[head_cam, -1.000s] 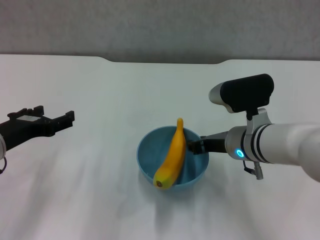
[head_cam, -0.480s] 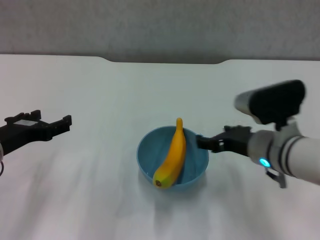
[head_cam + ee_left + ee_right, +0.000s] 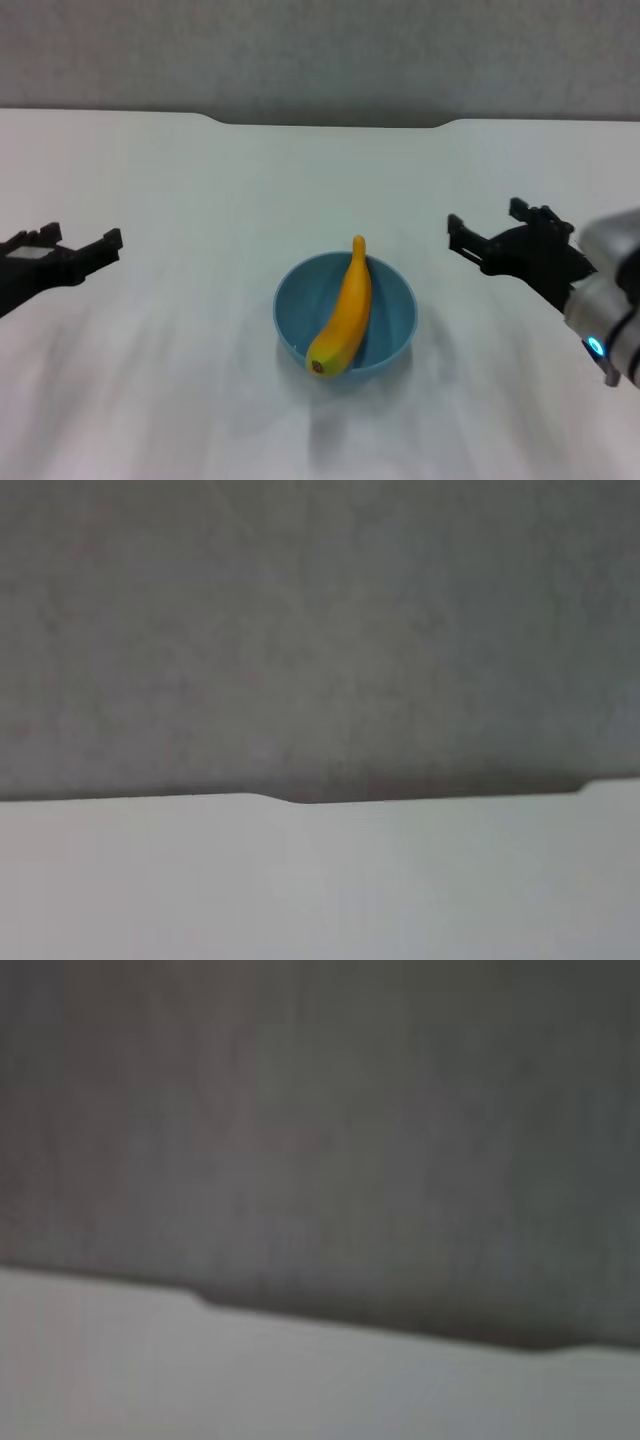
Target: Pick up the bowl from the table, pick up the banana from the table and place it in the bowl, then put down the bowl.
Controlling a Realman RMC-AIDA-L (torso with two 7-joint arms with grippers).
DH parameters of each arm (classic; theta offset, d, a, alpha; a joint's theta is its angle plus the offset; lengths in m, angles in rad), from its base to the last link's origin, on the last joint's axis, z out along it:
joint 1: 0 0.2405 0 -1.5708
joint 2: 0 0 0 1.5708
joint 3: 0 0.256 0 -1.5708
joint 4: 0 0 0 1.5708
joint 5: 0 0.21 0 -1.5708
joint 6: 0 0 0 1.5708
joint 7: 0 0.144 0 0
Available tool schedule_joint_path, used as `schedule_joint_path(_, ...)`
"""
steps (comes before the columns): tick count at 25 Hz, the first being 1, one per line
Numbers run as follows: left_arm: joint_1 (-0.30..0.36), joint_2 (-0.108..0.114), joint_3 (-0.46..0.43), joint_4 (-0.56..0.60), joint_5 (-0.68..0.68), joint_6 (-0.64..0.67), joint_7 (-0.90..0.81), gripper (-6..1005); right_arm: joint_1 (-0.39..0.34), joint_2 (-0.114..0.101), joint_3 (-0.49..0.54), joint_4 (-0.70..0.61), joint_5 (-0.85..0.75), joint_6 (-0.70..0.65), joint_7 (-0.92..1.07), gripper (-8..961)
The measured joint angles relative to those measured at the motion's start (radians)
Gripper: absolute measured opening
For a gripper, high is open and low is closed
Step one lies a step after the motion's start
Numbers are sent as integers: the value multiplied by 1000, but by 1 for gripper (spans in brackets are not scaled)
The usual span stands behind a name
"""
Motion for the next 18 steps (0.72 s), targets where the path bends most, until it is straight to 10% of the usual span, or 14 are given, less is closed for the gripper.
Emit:
schedule_joint_path(5, -8, 0, 2, 148, -426, -49, 419, 894, 23, 1, -25, -208, 4, 292, 90, 905)
schedule_joint_path(11, -43, -3, 15, 434, -920, -325, 990, 895, 61, 4, -27, -328, 6, 344, 121, 905)
schedule_joint_path(18, -175, -4, 15, 808, -1237, -550, 1169, 896, 112, 10, -80, -505, 9, 537, 143, 905)
